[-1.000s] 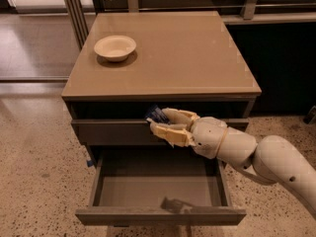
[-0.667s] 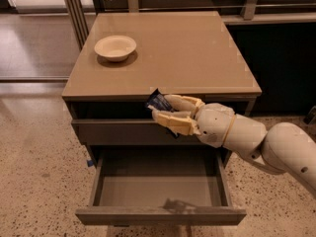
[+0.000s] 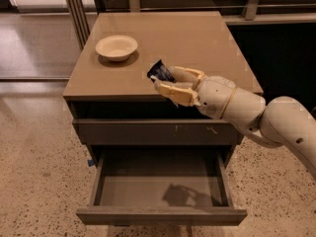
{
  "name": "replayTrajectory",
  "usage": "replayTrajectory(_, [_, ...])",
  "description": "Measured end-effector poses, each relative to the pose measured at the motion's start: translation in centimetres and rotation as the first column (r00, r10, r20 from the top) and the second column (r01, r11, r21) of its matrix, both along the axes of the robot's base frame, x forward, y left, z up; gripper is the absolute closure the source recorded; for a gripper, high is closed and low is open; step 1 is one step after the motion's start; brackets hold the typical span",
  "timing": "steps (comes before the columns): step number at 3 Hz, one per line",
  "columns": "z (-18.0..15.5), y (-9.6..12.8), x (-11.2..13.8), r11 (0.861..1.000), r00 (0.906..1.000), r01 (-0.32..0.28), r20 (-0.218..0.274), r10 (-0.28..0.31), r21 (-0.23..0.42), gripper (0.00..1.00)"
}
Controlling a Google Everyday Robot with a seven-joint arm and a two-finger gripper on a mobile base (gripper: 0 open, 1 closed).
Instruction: Pick rxbar blueberry from middle drawer and place on counter
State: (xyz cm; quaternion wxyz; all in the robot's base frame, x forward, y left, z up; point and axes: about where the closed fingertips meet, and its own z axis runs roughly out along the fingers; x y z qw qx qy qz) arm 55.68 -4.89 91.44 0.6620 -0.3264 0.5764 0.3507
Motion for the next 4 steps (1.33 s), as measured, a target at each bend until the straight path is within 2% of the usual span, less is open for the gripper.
replayTrajectory(1, [1.2, 0.7, 3.7, 1.000, 0.9998, 0.007, 0.018, -0.007, 0.012, 1.00])
replayTrajectory(3, [1.2, 2.2, 10.2, 0.998, 0.9982, 0.059, 0.004, -0.059, 0.020, 1.00])
replayTrajectory(4, [-0.3, 2.9, 12.0, 0.988, 0.9888, 0.142, -0.036, -0.145, -0.060, 1.00])
